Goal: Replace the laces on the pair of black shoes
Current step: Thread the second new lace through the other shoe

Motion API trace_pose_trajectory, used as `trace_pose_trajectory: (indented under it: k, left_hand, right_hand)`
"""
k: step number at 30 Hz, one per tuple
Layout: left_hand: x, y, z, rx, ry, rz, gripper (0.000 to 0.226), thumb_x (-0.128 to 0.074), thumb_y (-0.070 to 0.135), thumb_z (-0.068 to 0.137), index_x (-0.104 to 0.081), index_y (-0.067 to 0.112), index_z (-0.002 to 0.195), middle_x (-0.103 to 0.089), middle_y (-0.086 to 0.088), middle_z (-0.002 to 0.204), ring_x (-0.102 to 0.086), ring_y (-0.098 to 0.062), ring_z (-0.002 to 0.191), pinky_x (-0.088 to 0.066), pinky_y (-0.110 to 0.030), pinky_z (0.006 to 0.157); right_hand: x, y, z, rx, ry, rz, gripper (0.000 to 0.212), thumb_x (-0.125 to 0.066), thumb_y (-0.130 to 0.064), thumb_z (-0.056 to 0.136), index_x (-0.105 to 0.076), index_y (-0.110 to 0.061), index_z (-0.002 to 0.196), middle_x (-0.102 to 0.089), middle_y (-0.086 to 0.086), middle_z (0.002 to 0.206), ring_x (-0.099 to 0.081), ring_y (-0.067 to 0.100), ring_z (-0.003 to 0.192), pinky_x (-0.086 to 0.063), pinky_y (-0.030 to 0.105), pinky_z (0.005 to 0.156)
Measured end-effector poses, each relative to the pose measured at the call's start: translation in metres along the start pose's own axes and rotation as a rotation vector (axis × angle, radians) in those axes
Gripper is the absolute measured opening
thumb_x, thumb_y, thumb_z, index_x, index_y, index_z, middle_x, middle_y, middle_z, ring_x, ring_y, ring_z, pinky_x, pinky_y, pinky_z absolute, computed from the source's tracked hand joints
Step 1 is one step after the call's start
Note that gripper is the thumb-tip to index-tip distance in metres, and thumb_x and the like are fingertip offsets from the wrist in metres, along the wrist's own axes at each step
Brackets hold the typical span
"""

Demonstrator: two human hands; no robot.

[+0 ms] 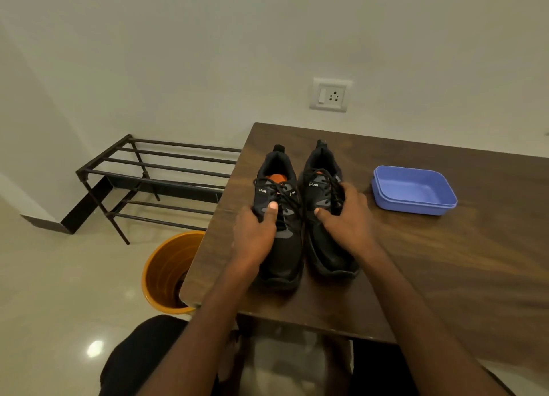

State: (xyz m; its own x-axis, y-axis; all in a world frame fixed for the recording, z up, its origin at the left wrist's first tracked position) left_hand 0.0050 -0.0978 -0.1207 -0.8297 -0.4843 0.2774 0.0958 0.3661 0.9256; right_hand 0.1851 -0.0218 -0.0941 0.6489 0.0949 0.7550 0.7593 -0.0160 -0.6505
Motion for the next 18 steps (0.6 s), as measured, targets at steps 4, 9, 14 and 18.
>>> trace_pose_trajectory:
  k: [4,9,14,18]
  left_hand:
    - [0.0,0.002,0.009,0.008,-0.064,-0.047,0.021,-0.058,0.052,0.1,-0.052,0.032,0.107,-0.067,0.001,0.108,-0.067,-0.018,0.104,-0.057,-0.044,0.094]
    - [0.021,0.022,0.016,-0.305,0.141,0.318,0.063,-0.046,0.069,0.096,-0.053,0.025,0.14,-0.054,-0.004,0.143,-0.054,-0.021,0.132,-0.052,-0.048,0.105]
    - [-0.003,0.109,0.048,-0.865,-0.085,0.311,0.038,-0.041,0.05,0.108,-0.068,0.029,0.126,-0.055,0.007,0.145,-0.048,-0.008,0.135,-0.042,-0.045,0.115]
    - [-0.056,0.143,0.074,-1.07,-0.555,0.777,0.04,-0.044,0.044,0.108,-0.062,0.029,0.14,-0.044,0.0,0.159,-0.032,-0.018,0.15,-0.025,-0.046,0.124]
  right_hand:
    - [-0.002,0.0,-0.015,0.013,0.014,0.0,0.084,-0.071,-0.048,0.09,-0.028,-0.025,0.159,-0.034,0.008,0.16,-0.042,0.034,0.142,-0.041,0.052,0.114]
    - [0.005,-0.017,-0.043,0.138,0.285,-0.292,0.068,-0.061,-0.058,0.093,-0.041,-0.025,0.15,-0.038,0.008,0.156,-0.035,0.031,0.144,-0.037,0.054,0.111]
    - [-0.02,-0.056,-0.074,0.624,0.207,-0.15,0.035,-0.057,-0.045,0.099,-0.064,-0.028,0.129,-0.05,-0.003,0.145,-0.04,0.018,0.14,-0.038,0.05,0.112]
    - [-0.052,-0.072,-0.08,0.788,-0.015,-0.267,0.04,-0.054,-0.05,0.1,-0.061,-0.029,0.133,-0.044,-0.001,0.152,-0.031,0.022,0.147,-0.034,0.061,0.112]
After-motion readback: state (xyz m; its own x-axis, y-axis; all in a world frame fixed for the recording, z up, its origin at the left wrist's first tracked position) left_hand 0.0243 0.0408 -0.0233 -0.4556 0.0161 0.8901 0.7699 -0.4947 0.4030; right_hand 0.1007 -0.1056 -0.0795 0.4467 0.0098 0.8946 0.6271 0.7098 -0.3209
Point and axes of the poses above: each hand's wrist, its own z-axis towards the middle knuckle, its own x-axis out of the back of the hand, y = z × x, the point moved 2 cm from there along z, towards the middle knuckle
